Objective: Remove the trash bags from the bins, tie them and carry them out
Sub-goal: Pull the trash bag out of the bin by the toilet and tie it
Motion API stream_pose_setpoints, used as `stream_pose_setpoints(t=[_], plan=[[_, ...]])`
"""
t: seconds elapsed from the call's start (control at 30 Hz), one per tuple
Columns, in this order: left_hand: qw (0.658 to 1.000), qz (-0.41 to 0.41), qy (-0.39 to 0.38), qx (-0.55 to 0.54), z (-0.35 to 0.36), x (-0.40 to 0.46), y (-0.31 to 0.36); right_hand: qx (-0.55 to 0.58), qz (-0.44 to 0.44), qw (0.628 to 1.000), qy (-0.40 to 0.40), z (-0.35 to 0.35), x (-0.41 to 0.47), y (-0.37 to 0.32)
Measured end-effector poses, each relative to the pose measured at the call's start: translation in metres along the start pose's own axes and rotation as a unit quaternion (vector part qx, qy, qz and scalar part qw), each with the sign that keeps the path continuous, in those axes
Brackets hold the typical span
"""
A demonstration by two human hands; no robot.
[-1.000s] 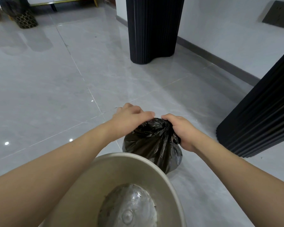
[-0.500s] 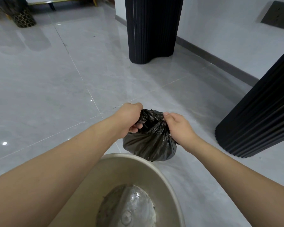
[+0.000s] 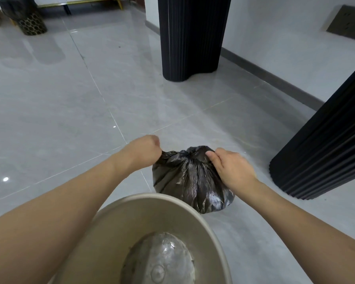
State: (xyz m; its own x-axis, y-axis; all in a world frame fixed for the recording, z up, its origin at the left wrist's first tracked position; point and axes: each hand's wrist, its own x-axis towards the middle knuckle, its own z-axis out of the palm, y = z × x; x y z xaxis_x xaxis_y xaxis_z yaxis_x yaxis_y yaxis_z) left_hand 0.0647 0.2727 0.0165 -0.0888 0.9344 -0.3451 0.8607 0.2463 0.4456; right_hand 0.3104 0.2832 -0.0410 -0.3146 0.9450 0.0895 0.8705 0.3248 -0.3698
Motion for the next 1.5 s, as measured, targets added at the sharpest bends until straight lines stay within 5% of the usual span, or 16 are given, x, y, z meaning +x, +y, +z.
stream_pose_setpoints(t=[0.2,0.37,0.47,0.57,0.63,0.7,0.77,0.83,0.97,1.13,1.37,1.5], plan=[[0.985,-0.095,-0.124,-0.08,0.001,0.009,-0.009,-0.085,-0.04,0.995,-0.023,-0.002,-0.001,0.007],[0.986,-0.097,-0.059,-0.12,0.001,0.016,-0.032,-0.136,-0.133,0.978,-0.085,-0.005,-0.003,0.023],[0.996,-0.09,-0.012,0.013,0.007,0.013,-0.041,-0.152,-0.08,0.978,-0.121,0.0,0.0,0.028],[0.997,-0.068,-0.014,0.045,0.014,0.011,-0.029,-0.011,0.075,0.977,-0.198,0.006,0.003,0.029],[0.997,-0.067,-0.042,0.015,0.015,0.009,-0.022,0.216,0.213,0.916,-0.263,0.008,0.002,0.029],[0.996,-0.044,-0.066,0.036,0.016,0.007,-0.018,0.456,0.342,0.777,-0.265,0.01,0.003,0.025],[0.99,-0.01,-0.08,0.114,0.021,0.005,-0.015,0.607,0.407,0.656,-0.19,0.012,0.009,0.014],[0.981,0.018,-0.095,0.17,0.025,0.003,-0.009,0.653,0.428,0.617,-0.103,0.013,0.017,0.001],[0.974,0.093,-0.153,0.14,0.028,0.001,0.004,0.614,0.4,0.679,-0.032,0.015,0.017,-0.019],[0.942,0.183,-0.146,0.24,0.025,-0.001,0.013,0.536,0.297,0.786,-0.077,0.028,0.005,-0.028],[0.943,0.227,-0.08,0.229,0.014,-0.002,0.015,0.481,0.256,0.83,-0.119,0.035,-0.008,-0.028],[0.962,0.222,-0.104,0.123,0.01,-0.005,0.018,0.451,0.172,0.867,-0.121,0.037,-0.01,-0.024]])
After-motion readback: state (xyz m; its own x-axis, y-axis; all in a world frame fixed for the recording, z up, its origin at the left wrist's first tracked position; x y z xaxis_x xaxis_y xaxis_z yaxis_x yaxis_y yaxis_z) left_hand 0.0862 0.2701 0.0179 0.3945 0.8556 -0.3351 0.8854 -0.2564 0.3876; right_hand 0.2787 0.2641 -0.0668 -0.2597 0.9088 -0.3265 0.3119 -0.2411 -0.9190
